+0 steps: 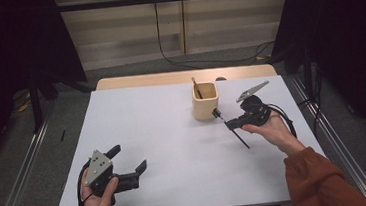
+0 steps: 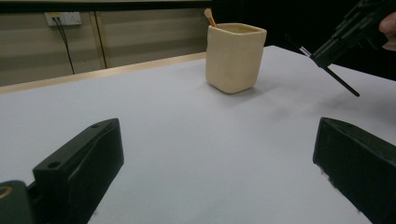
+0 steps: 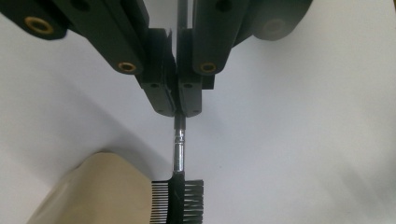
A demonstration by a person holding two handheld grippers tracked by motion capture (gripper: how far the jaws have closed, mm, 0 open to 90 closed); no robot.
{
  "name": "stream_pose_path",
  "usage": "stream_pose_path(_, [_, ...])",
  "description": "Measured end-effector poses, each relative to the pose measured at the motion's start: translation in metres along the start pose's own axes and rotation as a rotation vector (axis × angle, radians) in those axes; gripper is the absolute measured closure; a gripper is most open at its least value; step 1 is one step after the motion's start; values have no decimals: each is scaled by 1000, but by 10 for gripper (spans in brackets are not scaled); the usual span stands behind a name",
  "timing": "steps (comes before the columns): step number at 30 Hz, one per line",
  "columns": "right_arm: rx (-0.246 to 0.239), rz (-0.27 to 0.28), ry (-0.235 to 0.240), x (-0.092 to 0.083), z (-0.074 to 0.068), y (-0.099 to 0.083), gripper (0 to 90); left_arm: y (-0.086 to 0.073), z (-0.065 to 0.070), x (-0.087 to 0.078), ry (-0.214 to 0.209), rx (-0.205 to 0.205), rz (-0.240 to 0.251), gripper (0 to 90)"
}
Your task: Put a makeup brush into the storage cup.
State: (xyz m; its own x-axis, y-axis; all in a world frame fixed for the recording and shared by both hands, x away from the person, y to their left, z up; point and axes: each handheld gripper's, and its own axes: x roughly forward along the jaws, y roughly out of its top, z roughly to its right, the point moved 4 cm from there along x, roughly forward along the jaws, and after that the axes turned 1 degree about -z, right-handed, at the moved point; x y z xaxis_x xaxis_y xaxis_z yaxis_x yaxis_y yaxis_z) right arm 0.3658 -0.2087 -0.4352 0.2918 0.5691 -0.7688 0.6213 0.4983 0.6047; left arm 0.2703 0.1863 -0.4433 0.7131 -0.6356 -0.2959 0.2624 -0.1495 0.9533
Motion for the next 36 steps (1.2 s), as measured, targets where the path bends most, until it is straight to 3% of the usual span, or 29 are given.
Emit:
stream_pose_path(16, [1,154,0,-17,-5,1,856,0,2,1,-2,-14,4,19])
stream_pose_path(18, [-7,171,0,-19,-6,2,856,1,6,3,-17,12,-5,16])
stream_pose_path(26, [-36,291,25,-24,-9,2,856,0,0,1,-3,-11,4,18])
stream_pose_path(36, [-22,390,3,-35,-6,-2,856,1,0,0,-1,-7,6,18])
